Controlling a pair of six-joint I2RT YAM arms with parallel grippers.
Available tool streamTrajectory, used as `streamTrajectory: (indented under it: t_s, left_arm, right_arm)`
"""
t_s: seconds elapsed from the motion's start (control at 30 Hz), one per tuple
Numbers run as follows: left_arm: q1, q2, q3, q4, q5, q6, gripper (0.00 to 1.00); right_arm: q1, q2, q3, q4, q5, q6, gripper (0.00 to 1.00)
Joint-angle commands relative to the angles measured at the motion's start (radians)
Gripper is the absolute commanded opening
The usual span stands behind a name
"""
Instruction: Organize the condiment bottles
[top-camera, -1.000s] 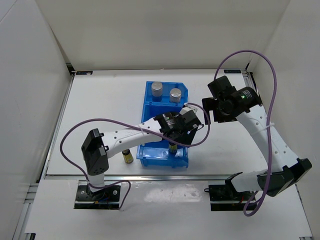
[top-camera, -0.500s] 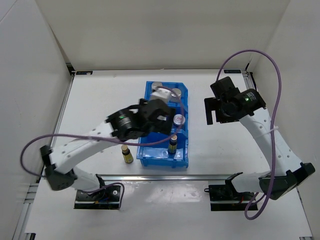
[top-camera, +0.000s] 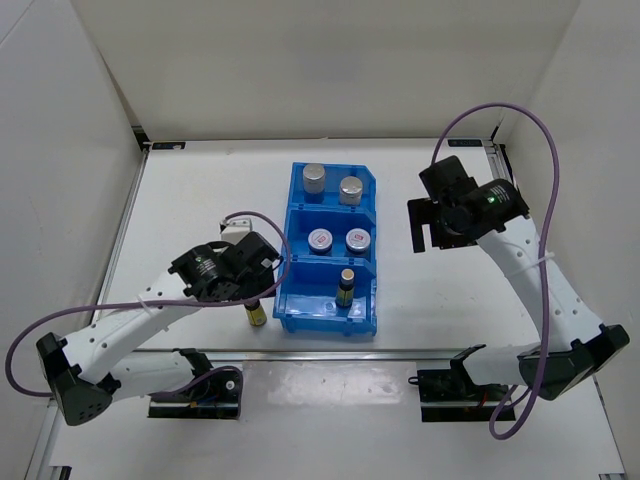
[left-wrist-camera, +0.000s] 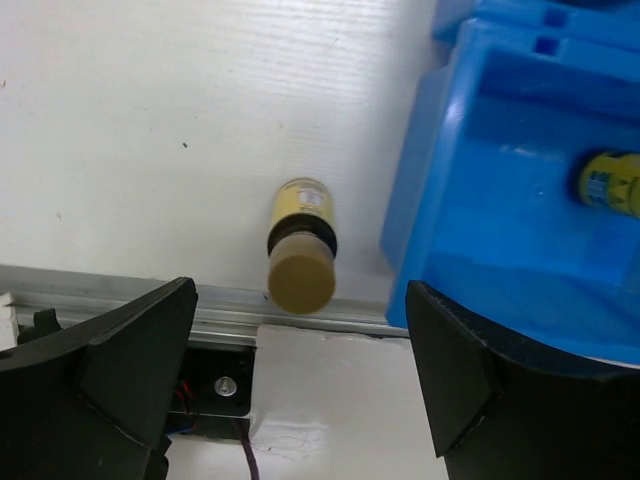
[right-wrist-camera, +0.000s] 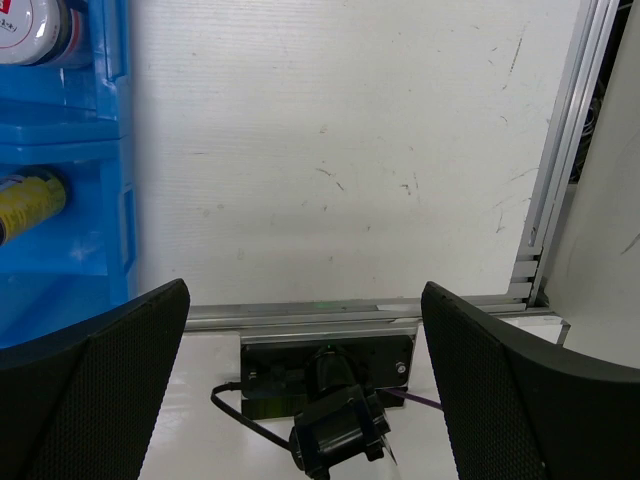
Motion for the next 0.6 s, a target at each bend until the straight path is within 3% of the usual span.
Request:
streamTrajectory:
  t_s: [0.0, 0.23, 0.57]
  left_arm:
    - [0.044, -0.027, -0.038, -0.008, 0.054, -0.043, 0.95]
    - [0.104, -0.027, -0.072, 0.012, 0.083, -0.042, 0.79]
    - [0.124, 0.016, -0.090, 0.078, 0.120, 0.003, 0.63]
  right_arm:
    - [-0.003, 0.008, 0.003, -0.020, -0.014, -0.012, 1.00]
    - [-0.003, 0.008, 0.003, -0.020, -0.023, -0.012, 1.00]
    - [-0.003, 0.039, 0.023, -0.020, -0.033, -0.012, 1.00]
